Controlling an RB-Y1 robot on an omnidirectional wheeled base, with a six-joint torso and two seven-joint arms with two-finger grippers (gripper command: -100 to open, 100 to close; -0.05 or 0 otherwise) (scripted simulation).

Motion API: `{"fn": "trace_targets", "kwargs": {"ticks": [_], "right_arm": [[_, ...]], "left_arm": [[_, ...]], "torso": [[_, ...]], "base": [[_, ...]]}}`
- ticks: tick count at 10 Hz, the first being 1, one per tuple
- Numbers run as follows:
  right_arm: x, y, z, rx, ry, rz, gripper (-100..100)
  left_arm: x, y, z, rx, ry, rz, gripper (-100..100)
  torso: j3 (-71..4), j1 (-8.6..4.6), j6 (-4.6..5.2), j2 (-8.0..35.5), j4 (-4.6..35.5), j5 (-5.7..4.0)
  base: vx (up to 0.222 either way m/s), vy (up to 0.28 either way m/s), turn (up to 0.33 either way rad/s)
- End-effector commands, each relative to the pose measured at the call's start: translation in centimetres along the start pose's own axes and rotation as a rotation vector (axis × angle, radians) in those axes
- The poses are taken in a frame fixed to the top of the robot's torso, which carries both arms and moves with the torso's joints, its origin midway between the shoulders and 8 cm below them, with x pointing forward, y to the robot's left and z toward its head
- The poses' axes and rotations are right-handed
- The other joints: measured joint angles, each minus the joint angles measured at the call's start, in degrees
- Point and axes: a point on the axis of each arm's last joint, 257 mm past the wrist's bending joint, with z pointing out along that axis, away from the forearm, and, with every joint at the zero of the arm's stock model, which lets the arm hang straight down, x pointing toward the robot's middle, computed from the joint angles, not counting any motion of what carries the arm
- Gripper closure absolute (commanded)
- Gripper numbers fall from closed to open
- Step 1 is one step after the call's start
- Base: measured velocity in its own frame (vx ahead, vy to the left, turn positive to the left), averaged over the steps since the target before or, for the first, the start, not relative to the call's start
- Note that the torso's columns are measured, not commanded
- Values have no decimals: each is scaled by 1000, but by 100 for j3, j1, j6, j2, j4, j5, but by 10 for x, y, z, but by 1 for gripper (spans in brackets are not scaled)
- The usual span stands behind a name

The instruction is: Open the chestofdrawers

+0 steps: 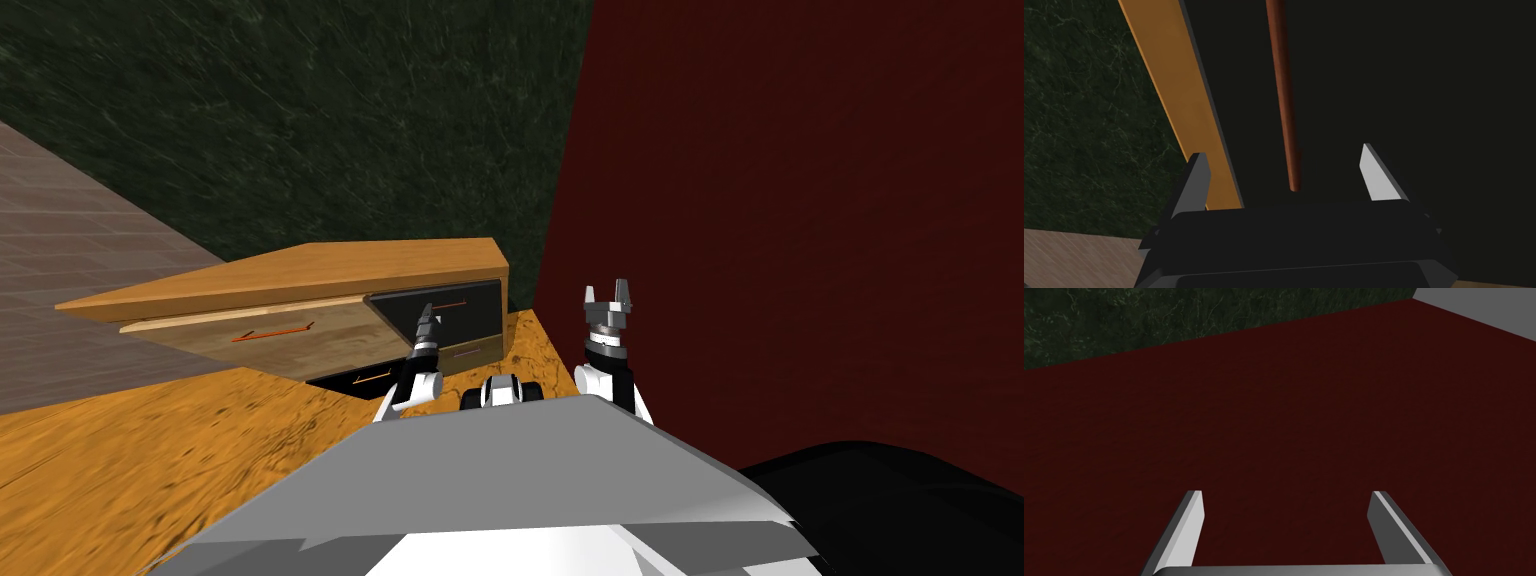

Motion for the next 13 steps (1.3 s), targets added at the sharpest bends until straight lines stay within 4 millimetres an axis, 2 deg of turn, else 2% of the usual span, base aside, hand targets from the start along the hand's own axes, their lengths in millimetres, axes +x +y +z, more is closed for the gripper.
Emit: {"fn": "trace_targets", "kwargs": {"ticks": [1, 2, 3, 5, 9, 10, 13], "right_arm": [[0, 0, 0, 0, 0, 0, 0], [0, 0, 0, 0, 0, 0, 0], [0, 0, 0, 0, 0, 0, 0], [0, 0, 0, 0, 0, 0, 0], [0, 0, 0, 0, 0, 0, 0], [0, 0, 0, 0, 0, 0, 0], [0, 0, 0, 0, 0, 0, 0]], "left_arm": [[-2, -10, 3, 0, -3, 1, -100], [-1, -7, 2, 2, -3, 0, -100], [0, -1, 0, 0, 0, 0, 100], [0, -6, 2, 1, 1, -1, 100], [2, -17, 4, 11, 5, -3, 100], [1, -7, 0, -10, 5, -2, 100], [3, -12, 1, -1, 9, -3, 100]], "torso": [[-7, 3, 0, -12, -3, 1], [-14, 4, 0, -24, -6, 2], [-4, 1, 0, -3, -3, 1], [14, -6, 1, 23, 12, -5], [23, -21, -1, 42, 28, -16], [18, -18, -3, 37, 36, -22], [19, -5, -9, 36, 20, -10]], "base": [[95, 14, -19], [48, 7, -3], [-35, -10, 28], [-52, -8, 7], [-190, -39, 10], [-94, -16, -5], [-175, -27, 11]]}}
